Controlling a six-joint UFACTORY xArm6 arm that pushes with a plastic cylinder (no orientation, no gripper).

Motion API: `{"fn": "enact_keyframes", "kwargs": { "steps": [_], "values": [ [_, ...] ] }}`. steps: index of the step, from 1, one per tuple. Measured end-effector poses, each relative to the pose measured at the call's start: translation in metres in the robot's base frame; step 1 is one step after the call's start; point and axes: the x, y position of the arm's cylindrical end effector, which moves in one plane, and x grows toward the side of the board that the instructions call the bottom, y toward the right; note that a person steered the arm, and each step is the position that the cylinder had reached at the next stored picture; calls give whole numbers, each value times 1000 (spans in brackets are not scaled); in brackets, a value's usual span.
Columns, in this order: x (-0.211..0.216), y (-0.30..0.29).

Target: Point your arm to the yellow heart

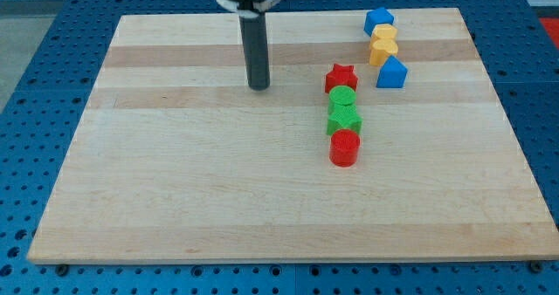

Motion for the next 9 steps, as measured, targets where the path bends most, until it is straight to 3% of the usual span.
{"fn": "enact_keyframes", "kwargs": {
  "steps": [2, 9],
  "values": [
    [-51, 45],
    [-52, 146]
  ]
}}
